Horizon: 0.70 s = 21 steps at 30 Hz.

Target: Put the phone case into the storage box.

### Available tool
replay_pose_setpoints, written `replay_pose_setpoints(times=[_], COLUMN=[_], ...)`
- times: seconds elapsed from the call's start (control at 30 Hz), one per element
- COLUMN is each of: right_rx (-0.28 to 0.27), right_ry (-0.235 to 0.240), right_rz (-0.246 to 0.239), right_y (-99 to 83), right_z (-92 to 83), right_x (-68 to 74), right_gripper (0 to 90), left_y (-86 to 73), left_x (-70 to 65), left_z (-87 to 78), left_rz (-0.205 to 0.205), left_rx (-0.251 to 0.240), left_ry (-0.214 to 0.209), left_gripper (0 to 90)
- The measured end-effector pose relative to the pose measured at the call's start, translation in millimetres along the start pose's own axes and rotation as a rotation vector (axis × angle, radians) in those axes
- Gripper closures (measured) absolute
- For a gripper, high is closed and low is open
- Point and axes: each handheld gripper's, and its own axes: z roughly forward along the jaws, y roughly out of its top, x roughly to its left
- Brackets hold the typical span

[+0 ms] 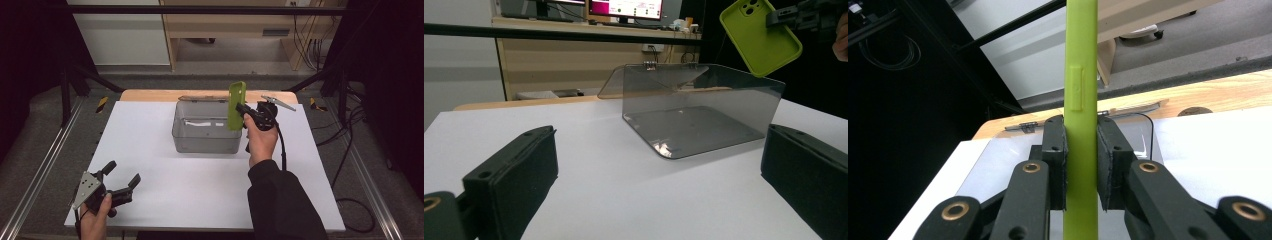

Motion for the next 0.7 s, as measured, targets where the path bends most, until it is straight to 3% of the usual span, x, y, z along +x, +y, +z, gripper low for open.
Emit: replay_pose_setpoints(times=[0.3, 0.7], right_rx=[0.001, 0.014], right_ry=[-0.016, -0.054], right_rz=[-0.014, -0.058], right_y=[-0.8, -3.6], right_z=[2.2, 6.8], right_x=[-0.8, -0.3], right_gripper=[77.2, 77.2], left_y=[0.5, -0.1], left_x=[3.5, 0.5], left_z=[-0.1, 1.2], left_rz=[-0.001, 0.004], left_rx=[-0.030, -0.022], left_ry=[-0.026, -0.042], left_gripper=[2.0, 1.9])
